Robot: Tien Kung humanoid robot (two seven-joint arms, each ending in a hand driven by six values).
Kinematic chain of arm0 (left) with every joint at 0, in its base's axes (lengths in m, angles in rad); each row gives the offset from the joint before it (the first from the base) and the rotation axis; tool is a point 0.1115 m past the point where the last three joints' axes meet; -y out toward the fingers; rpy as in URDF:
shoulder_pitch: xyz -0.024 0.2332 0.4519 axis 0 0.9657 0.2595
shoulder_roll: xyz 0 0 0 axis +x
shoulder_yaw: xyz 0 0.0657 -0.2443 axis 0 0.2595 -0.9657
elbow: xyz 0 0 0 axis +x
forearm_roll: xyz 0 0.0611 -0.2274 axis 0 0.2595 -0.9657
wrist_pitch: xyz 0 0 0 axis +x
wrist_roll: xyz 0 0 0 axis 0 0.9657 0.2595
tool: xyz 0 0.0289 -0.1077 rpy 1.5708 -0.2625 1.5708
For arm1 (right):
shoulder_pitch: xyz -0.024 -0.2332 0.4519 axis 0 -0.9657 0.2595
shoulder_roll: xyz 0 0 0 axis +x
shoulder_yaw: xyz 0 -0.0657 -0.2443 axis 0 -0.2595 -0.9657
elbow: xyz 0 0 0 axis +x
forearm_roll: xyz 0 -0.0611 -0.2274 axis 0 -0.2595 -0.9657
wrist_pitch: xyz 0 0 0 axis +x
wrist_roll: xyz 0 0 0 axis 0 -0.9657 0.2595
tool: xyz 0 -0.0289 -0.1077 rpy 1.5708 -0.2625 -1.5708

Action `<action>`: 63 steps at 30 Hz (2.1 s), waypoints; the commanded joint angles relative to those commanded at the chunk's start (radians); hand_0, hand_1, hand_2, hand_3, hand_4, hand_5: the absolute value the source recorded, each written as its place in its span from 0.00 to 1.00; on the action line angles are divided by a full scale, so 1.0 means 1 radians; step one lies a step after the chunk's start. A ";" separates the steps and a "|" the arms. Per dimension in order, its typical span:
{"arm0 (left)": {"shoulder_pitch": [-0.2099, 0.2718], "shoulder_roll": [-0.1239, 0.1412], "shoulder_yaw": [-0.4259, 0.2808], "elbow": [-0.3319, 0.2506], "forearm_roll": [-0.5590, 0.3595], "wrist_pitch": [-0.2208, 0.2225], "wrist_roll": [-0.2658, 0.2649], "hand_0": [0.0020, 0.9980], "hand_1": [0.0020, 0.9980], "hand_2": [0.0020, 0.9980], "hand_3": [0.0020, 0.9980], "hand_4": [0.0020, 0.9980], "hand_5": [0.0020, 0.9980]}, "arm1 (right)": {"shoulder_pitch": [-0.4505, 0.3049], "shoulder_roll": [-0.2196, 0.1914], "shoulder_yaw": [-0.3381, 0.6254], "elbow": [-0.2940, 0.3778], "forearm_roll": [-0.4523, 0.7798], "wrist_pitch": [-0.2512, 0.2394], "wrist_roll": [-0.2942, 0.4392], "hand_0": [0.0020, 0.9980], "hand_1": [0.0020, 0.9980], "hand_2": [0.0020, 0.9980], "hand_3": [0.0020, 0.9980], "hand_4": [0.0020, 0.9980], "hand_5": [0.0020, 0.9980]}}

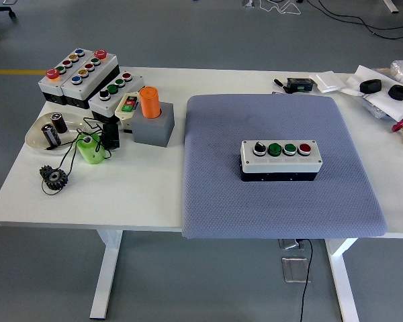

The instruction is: Pick up the button,place it on the desk,press the button,press the button

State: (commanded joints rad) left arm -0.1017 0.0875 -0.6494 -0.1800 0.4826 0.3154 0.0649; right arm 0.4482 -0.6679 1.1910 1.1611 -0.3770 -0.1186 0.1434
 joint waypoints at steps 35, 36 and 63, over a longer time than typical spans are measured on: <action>-0.037 0.016 0.075 0.000 -0.030 -0.019 -0.005 0.64 0.70 0.72 0.54 0.30 1.00 | -0.063 -0.055 0.061 0.044 0.146 0.001 -0.083 0.79 0.75 0.78 0.85 0.59 0.57; -0.040 0.017 0.077 0.000 -0.032 -0.019 -0.006 0.64 0.70 0.72 0.54 0.30 1.00 | -0.064 -0.059 0.063 0.050 0.135 -0.001 -0.098 0.77 0.73 0.78 0.83 0.58 0.58; -0.047 0.029 0.082 0.000 -0.022 -0.019 -0.008 0.64 0.70 0.72 0.55 0.30 1.00 | -0.057 -0.077 0.053 0.086 0.037 -0.069 -0.340 0.72 0.67 0.76 0.84 0.55 0.65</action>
State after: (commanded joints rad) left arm -0.1490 0.1168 -0.5673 -0.1800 0.4601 0.2961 0.0572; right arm 0.3912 -0.7449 1.2438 1.2474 -0.3400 -0.1876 -0.1970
